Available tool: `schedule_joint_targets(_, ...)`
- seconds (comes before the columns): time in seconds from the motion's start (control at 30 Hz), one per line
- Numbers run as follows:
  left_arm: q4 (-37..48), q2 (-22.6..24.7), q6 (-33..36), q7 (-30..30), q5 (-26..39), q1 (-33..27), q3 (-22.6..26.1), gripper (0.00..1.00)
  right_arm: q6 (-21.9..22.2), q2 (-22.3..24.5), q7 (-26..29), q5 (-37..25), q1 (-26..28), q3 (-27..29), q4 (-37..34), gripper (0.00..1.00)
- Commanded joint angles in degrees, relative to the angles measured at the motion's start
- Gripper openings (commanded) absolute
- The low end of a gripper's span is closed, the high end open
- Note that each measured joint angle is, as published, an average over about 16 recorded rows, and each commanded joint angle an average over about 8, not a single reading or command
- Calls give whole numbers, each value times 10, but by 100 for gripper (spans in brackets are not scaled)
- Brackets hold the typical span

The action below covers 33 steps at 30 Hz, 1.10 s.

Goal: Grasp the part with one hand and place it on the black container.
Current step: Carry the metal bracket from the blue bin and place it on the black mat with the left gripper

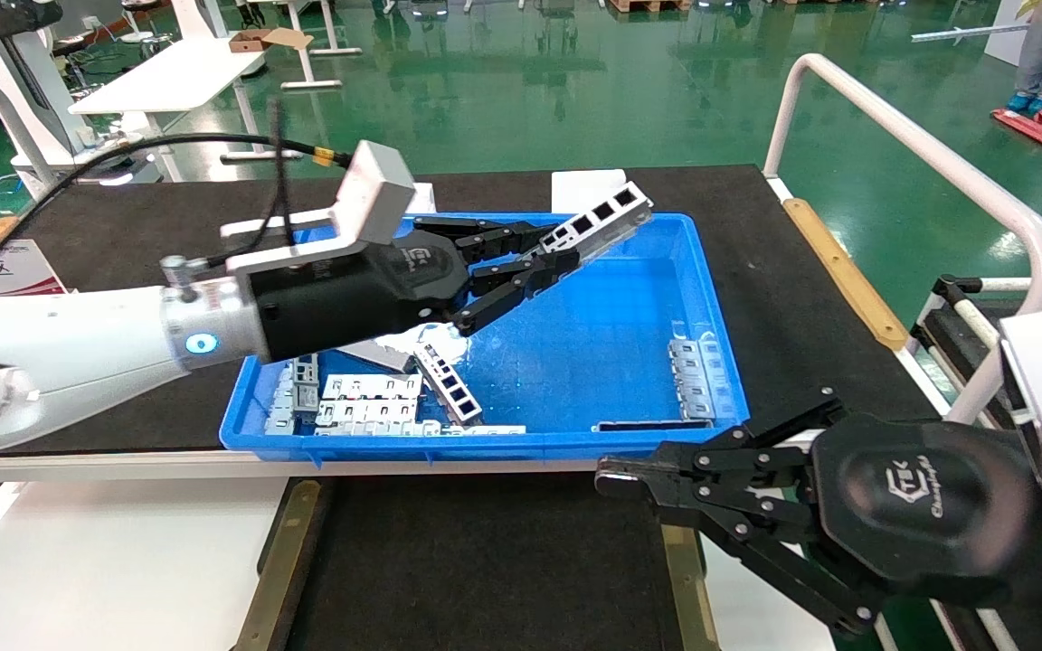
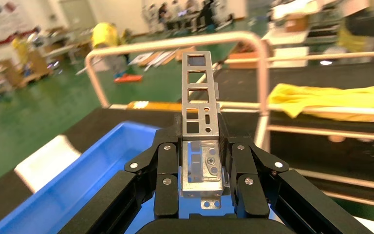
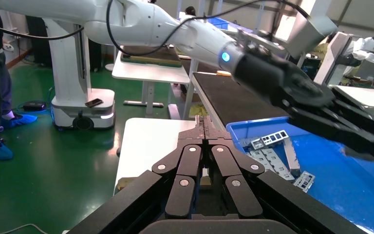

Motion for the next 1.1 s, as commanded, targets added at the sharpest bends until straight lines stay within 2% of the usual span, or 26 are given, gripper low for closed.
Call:
schedule_joint_targets(0.03,-19,-15,16,-2,-6,1,-4,0,0,0,0,0,0,0,0,0)
schedule_joint_targets(0.37,-202,-129,31,-43,-22,56,-4,0,0,0,0,0,0,0,0,0)
schedule_joint_targets(0.73,-417,-255,-75,-92,-33,181,17,0,0,0,0,0,0,0,0,0)
schedule_joint_targets(0.9,-457,-289,-117,-93,-48,252,31,0,0,0,0,0,0,0,0,0)
schedule_joint_targets(1.1,-463,-307,-150,-75,-78,343,48,0,0,0,0,0,0,0,0,0)
